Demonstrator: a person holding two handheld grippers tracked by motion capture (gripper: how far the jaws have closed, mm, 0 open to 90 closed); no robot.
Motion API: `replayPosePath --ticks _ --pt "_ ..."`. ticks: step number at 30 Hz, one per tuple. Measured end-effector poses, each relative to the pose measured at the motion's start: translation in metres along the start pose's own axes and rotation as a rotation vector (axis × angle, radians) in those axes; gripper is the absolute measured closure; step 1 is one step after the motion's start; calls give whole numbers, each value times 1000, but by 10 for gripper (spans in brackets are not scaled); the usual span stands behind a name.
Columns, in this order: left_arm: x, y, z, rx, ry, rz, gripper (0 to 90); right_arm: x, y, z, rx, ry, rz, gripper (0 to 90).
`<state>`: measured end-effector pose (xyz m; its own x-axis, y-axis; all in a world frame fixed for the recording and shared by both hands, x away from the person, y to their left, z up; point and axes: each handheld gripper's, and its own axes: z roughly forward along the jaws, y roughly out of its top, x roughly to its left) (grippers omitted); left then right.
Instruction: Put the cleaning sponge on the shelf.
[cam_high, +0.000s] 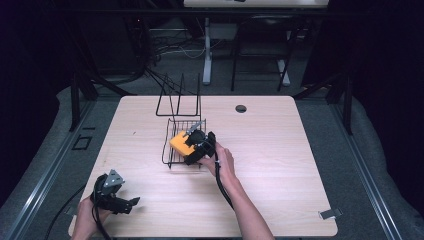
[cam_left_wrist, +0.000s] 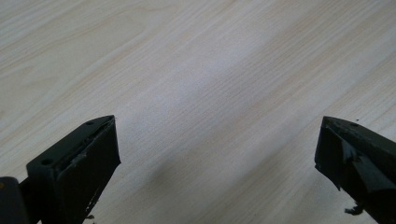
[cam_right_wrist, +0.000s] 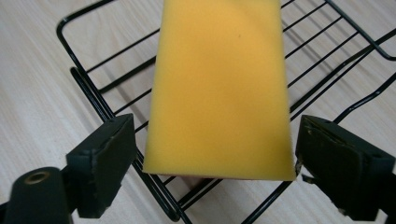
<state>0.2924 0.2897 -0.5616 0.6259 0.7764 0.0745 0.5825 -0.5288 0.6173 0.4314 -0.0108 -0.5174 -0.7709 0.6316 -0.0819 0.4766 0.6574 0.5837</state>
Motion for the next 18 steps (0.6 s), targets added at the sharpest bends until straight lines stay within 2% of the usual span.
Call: replayPosePath --ticks 7,18 --pt "0 0 0 -3 2 1 0 0 -4 -20 -43 13 24 80" --pt "-1 0 1 0 2 1 0 2 -22 -63 -58 -22 10 77"
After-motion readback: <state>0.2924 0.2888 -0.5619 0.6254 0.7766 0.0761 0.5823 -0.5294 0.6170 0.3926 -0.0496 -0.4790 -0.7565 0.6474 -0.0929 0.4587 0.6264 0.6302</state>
